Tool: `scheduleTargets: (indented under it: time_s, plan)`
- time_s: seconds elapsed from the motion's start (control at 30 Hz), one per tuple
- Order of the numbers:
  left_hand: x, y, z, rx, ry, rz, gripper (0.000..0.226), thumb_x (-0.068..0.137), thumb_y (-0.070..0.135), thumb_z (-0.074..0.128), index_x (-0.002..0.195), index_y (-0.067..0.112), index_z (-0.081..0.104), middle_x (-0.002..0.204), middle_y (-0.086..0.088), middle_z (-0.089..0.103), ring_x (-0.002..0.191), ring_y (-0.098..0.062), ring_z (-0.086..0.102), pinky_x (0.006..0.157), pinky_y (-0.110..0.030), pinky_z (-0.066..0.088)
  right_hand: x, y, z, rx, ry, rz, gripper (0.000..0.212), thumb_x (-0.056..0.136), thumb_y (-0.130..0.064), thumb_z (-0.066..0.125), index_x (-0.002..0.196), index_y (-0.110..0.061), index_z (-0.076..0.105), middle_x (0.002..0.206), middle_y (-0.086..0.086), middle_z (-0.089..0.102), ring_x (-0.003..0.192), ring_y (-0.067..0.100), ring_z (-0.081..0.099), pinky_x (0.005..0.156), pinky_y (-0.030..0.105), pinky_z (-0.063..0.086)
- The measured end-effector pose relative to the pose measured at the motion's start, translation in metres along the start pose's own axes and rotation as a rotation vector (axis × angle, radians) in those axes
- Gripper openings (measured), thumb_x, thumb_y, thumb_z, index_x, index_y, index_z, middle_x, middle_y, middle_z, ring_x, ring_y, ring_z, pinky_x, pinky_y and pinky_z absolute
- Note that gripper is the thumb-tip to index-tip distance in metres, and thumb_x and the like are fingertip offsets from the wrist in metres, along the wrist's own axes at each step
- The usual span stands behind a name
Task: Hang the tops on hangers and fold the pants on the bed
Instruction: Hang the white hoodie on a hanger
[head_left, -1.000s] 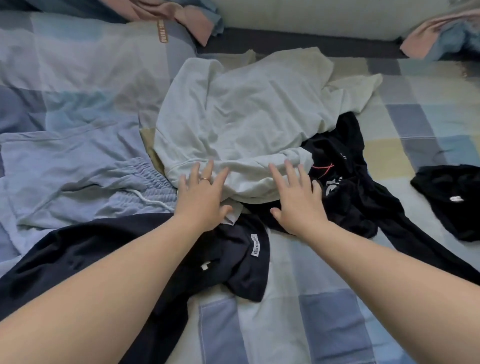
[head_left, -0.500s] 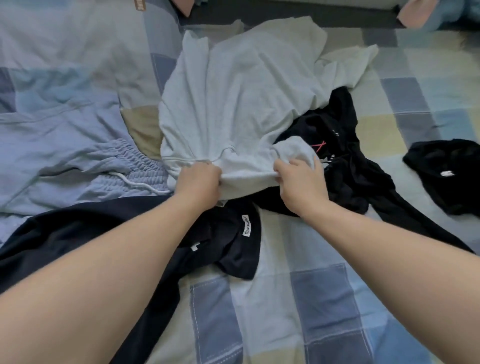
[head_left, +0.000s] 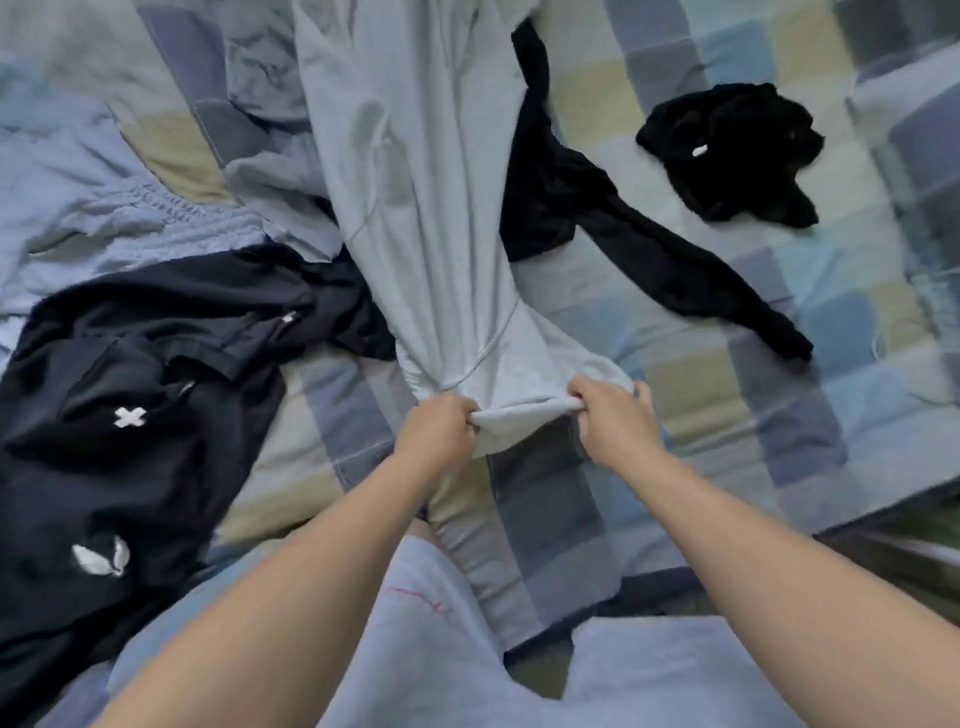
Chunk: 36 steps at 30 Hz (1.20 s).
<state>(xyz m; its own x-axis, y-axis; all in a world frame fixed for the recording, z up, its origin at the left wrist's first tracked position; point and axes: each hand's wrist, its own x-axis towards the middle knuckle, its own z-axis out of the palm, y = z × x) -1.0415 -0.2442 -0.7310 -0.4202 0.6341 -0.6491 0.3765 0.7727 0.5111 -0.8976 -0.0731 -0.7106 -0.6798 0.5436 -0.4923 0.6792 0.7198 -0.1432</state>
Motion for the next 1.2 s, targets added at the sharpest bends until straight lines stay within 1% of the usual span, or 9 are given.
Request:
scheduleTargets:
  time_s: [0.13, 0.27, 0.4, 0.47, 0.57, 0.63, 0.8, 0.93, 1.2]
  plan:
    - [-0.038, 0.043, 0.077, -0.006, -0.234, -0.036, 0.021, 0.090, 0.013, 0.049, 0.073, 0.023, 0.055, 0.088, -0.007, 0.065, 0.092, -0.032, 0.063, 0.067, -0.032, 0.039, -0.081, 0.065, 0.022, 0.097, -0.097, 0.161, 0.023, 0.091, -0.004, 0.044, 0.099, -0.023, 0.054, 0.088, 0.000, 0.064, 0.097, 0.029, 0.058, 0.107, 0.043, 0.023]
    - [-0.069, 0.081, 0.151, 0.034, -0.460, -0.074, 0.027, 0.089, 0.012, 0.051, 0.062, 0.016, 0.049, 0.080, -0.014, 0.064, 0.082, -0.029, 0.060, 0.066, -0.030, 0.040, -0.153, 0.123, 0.053, 0.156, -0.240, 0.302, 0.026, 0.091, -0.004, 0.042, 0.100, -0.026, 0.053, 0.087, -0.003, 0.061, 0.097, 0.027, 0.057, 0.110, 0.045, 0.024]
    - [-0.095, 0.104, 0.200, 0.144, -0.617, -0.108, 0.018, 0.091, 0.017, 0.054, 0.081, 0.005, 0.063, 0.090, -0.020, 0.066, 0.097, -0.033, 0.065, 0.068, -0.032, 0.041, -0.200, 0.155, 0.083, 0.221, -0.389, 0.454, 0.028, 0.090, -0.004, 0.040, 0.102, -0.026, 0.053, 0.084, -0.003, 0.058, 0.104, 0.026, 0.056, 0.120, 0.047, 0.013]
    - [-0.100, 0.102, 0.211, 0.151, -0.629, -0.126, 0.011, 0.090, 0.015, 0.056, 0.082, 0.011, 0.063, 0.082, -0.009, 0.061, 0.089, -0.029, 0.061, 0.067, -0.027, 0.037, -0.211, 0.160, 0.095, 0.272, -0.432, 0.501, 0.025, 0.091, -0.004, 0.039, 0.098, -0.024, 0.052, 0.081, -0.003, 0.059, 0.097, 0.027, 0.053, 0.121, 0.047, 0.012]
    - [-0.095, 0.093, 0.209, 0.120, -0.596, -0.153, 0.018, 0.084, 0.010, 0.058, 0.067, 0.015, 0.053, 0.065, 0.004, 0.049, 0.070, -0.018, 0.049, 0.056, -0.026, 0.035, -0.210, 0.160, 0.097, 0.341, -0.427, 0.517, 0.020, 0.093, -0.009, 0.040, 0.096, -0.025, 0.052, 0.080, -0.004, 0.059, 0.095, 0.025, 0.051, 0.118, 0.046, 0.018]
    - [-0.088, 0.092, 0.196, 0.081, -0.578, -0.171, 0.006, 0.082, 0.013, 0.061, 0.076, 0.014, 0.061, 0.068, 0.005, 0.054, 0.065, -0.014, 0.050, 0.054, -0.023, 0.038, -0.202, 0.156, 0.089, 0.374, -0.404, 0.506, 0.021, 0.094, -0.014, 0.040, 0.097, -0.029, 0.054, 0.090, -0.004, 0.065, 0.101, 0.025, 0.054, 0.113, 0.042, 0.025]
    - [-0.053, 0.077, 0.148, -0.041, -0.436, -0.130, 0.028, 0.095, 0.032, 0.061, 0.122, 0.023, 0.065, 0.117, 0.006, 0.062, 0.095, -0.012, 0.060, 0.073, -0.021, 0.048, -0.157, 0.127, 0.052, 0.449, -0.344, 0.429, 0.038, 0.099, -0.023, 0.045, 0.135, -0.036, 0.049, 0.139, -0.011, 0.057, 0.126, 0.021, 0.049, 0.115, 0.040, 0.025]
    - [-0.011, 0.053, 0.089, 0.041, -0.236, -0.043, 0.037, 0.098, 0.037, 0.057, 0.133, 0.026, 0.057, 0.139, 0.003, 0.053, 0.126, -0.018, 0.051, 0.103, -0.035, 0.043, -0.096, 0.087, 0.020, 0.484, -0.291, 0.327, 0.046, 0.102, -0.024, 0.046, 0.147, -0.031, 0.040, 0.148, -0.006, 0.050, 0.130, 0.023, 0.049, 0.111, 0.038, 0.030]
    - [0.096, -0.002, -0.047, 0.155, 0.213, -0.018, 0.053, 0.095, 0.041, 0.059, 0.143, 0.026, 0.044, 0.155, -0.001, 0.035, 0.141, -0.027, 0.029, 0.109, -0.041, 0.036, 0.057, -0.003, -0.022, 0.467, -0.193, 0.125, 0.056, 0.100, -0.027, 0.050, 0.151, -0.035, 0.029, 0.148, 0.001, 0.047, 0.134, 0.023, 0.043, 0.110, 0.040, 0.036]
